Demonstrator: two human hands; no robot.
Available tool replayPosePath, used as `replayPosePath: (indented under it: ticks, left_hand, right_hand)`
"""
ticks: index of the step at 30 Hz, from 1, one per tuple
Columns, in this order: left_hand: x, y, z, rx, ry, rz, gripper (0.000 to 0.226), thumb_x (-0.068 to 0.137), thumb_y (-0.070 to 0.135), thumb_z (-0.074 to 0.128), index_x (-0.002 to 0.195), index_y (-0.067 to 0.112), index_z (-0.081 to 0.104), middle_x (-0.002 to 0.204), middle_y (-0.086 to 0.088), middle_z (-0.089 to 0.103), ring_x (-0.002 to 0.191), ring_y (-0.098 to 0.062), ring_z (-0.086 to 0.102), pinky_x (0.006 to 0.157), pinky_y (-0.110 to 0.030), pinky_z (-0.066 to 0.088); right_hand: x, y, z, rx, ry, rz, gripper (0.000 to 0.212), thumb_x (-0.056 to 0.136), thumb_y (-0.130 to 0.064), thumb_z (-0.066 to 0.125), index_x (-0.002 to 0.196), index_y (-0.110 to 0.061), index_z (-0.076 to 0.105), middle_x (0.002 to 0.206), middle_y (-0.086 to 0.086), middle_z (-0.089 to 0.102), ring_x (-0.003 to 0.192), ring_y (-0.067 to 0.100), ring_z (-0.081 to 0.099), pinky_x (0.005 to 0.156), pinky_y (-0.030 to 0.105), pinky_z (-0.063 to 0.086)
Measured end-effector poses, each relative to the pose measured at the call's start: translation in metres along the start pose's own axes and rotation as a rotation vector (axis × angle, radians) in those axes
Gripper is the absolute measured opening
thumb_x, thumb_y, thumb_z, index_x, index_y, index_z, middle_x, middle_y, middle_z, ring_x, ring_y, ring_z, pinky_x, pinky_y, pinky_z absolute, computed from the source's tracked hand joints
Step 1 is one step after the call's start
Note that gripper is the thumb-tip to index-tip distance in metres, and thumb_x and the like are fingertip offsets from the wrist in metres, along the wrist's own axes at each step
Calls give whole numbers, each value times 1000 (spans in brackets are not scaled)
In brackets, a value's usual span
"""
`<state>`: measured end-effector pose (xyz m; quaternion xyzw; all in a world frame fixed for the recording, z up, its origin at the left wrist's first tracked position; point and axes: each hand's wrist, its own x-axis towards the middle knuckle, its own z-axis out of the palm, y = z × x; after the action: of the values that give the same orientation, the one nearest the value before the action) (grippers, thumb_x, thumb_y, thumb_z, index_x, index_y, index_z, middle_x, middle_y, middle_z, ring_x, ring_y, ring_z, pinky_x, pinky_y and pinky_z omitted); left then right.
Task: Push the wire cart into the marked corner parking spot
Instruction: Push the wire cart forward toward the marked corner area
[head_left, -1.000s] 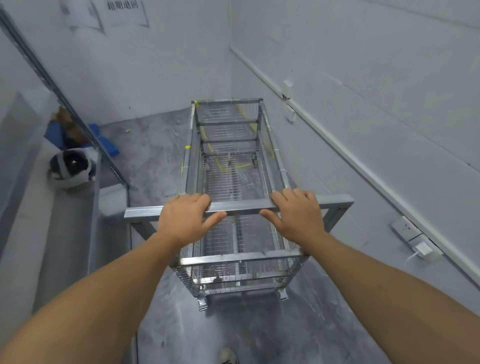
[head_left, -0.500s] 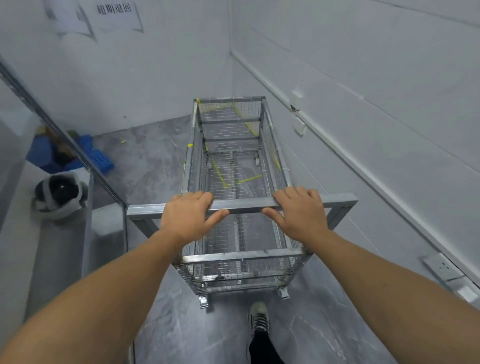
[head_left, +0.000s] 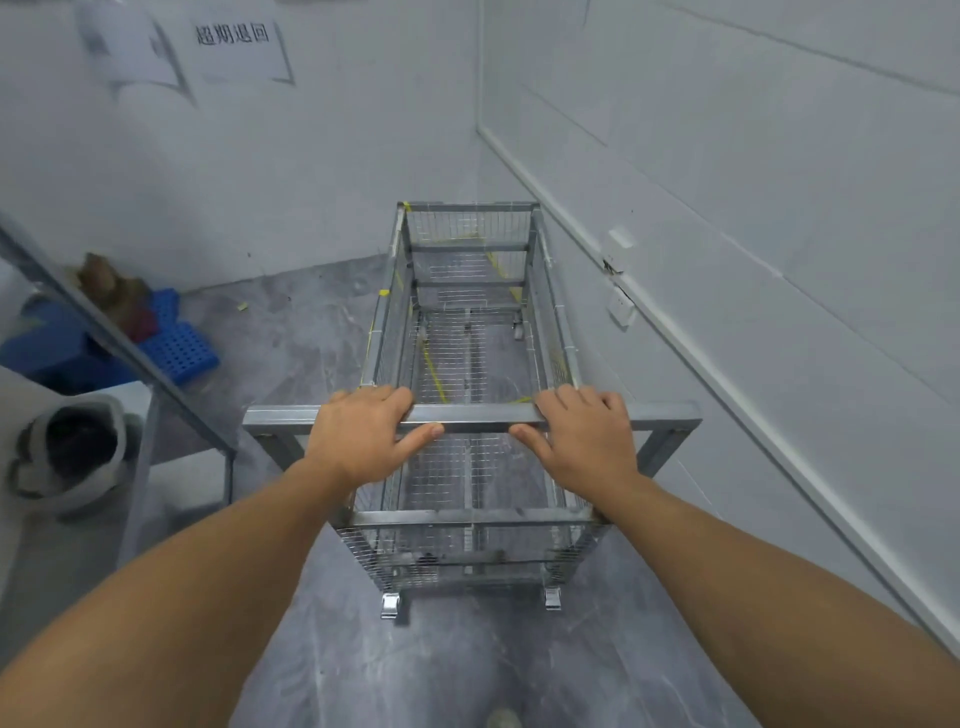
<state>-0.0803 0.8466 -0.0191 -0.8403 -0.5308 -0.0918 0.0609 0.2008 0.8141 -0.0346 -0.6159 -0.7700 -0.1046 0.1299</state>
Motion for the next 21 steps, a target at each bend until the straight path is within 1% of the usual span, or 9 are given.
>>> replayPosePath:
  ticks: [3, 6, 12, 16, 21]
  left_hand:
    - [35, -12, 10, -2, 21, -3, 54, 87, 76, 23, 75, 26, 41, 70, 9, 52, 62, -15, 44, 64, -34, 41]
    - [70, -26, 19, 17, 31, 8, 53, 87, 75, 26, 74, 26, 41, 68, 9, 52, 60, -15, 43, 60, -31, 36]
    - [146, -59, 34, 29, 50, 38, 50, 89, 74, 28, 73, 27, 38, 65, 10, 46, 55, -15, 42, 54, -29, 31]
    - [180, -81, 45, 37, 78, 48, 48, 89, 73, 30, 74, 27, 38, 65, 8, 50, 54, -16, 45, 53, -29, 36]
    - [217, -104, 53, 31, 85, 42, 53, 89, 74, 26, 74, 26, 43, 64, 8, 52, 55, -16, 49, 53, -29, 38]
  right_hand:
    - [34, 13, 10, -3, -25, 10, 56, 92, -71, 23, 100, -25, 56, 92, -6, 59, 85, 21, 53, 78, 38, 33]
    - [68, 25, 23, -21, -34, 14, 57, 92, -71, 22, 101, -26, 56, 93, -6, 59, 87, 21, 54, 79, 38, 33]
    - [146, 46, 50, -41, -14, 16, 53, 93, -69, 29, 99, -24, 57, 91, -4, 59, 86, 22, 54, 78, 38, 33]
    - [184, 51, 66, -69, 16, -1, 51, 93, -67, 31, 97, -23, 58, 88, -3, 59, 81, 23, 53, 74, 38, 33]
    - [227, 57, 83, -53, 27, -2, 53, 94, -69, 28, 94, -24, 56, 87, -3, 57, 82, 23, 53, 75, 39, 33]
